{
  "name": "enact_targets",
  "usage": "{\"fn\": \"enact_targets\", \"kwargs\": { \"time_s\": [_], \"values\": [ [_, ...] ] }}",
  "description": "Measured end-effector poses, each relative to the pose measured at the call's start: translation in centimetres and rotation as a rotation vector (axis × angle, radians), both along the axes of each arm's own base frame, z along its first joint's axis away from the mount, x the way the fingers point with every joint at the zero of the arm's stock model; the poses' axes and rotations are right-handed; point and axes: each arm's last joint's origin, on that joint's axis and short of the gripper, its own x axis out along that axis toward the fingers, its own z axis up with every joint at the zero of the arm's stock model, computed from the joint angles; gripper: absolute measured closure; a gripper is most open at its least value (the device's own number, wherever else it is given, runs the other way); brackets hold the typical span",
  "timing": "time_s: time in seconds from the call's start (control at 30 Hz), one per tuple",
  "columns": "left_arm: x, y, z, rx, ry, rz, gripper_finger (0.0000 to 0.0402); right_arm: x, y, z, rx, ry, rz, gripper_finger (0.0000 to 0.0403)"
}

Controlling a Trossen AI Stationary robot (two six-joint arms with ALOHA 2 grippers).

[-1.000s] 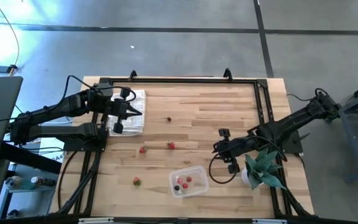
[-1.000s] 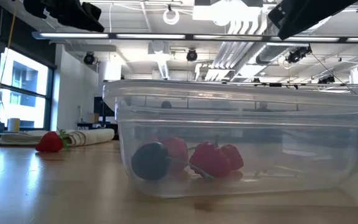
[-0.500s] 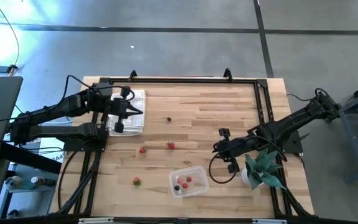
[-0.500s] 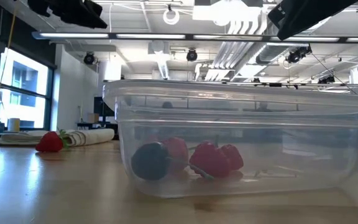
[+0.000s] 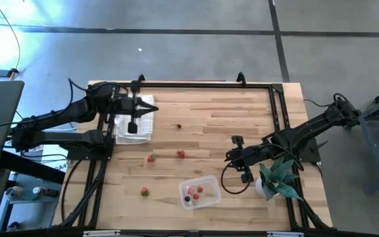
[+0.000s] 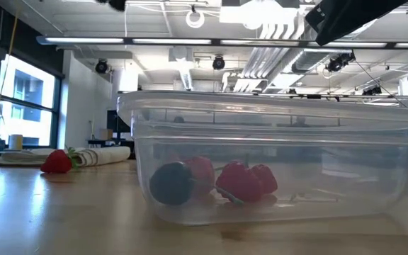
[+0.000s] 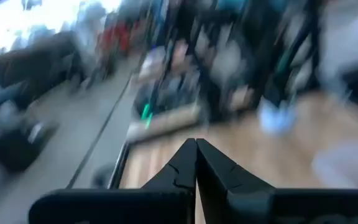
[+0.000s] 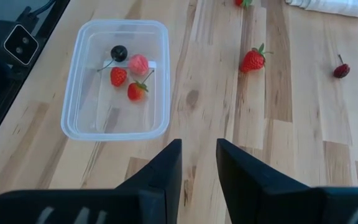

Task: Pick and placing Produce into tupperware
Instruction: Put the red strawberry into the transparent bin

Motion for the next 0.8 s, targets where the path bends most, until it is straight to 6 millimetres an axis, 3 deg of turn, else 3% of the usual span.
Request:
{"fn": "enact_targets", "kwargs": {
  "time_s": [0.13, 0.2, 0.33, 0.4, 0.5, 0.67, 0.8],
  "values": [
    [0.8, -0.6, 3.6, 0.131, -0.367, -0.359, 0.0401, 0.0, 0.0, 0.0, 0.000, 0.000, 0.000, 0.0313],
    [0.7, -0.8, 5.3, 0.168, -0.491, -0.455, 0.0401, 0.0, 0.0, 0.0, 0.000, 0.000, 0.000, 0.0313],
    [0.5, -1.1, 7.7, 0.156, -0.477, -0.554, 0.0401, 0.0, 0.0, 0.0, 0.000, 0.000, 0.000, 0.0313],
    [0.8, -1.3, 8.1, 0.098, -0.348, -0.573, 0.0401, 0.0, 0.0, 0.0, 0.000, 0.000, 0.000, 0.0313],
    [2.0, -2.0, 7.0, -0.014, -0.042, -0.497, 0.0401, 0.0, 0.0, 0.0, 0.000, 0.000, 0.000, 0.0313],
    [2.1, -2.5, 3.2, -0.258, 0.734, -0.011, 0.0401, 0.0, 0.0, 0.0, 0.000, 0.000, 0.000, 0.0313],
    [2.2, -3.7, 0.0, -0.407, 1.115, 0.207, 0.0401, 0.0, 0.0, 0.0, 0.000, 0.000, 0.000, 0.0313]
  ]
}}
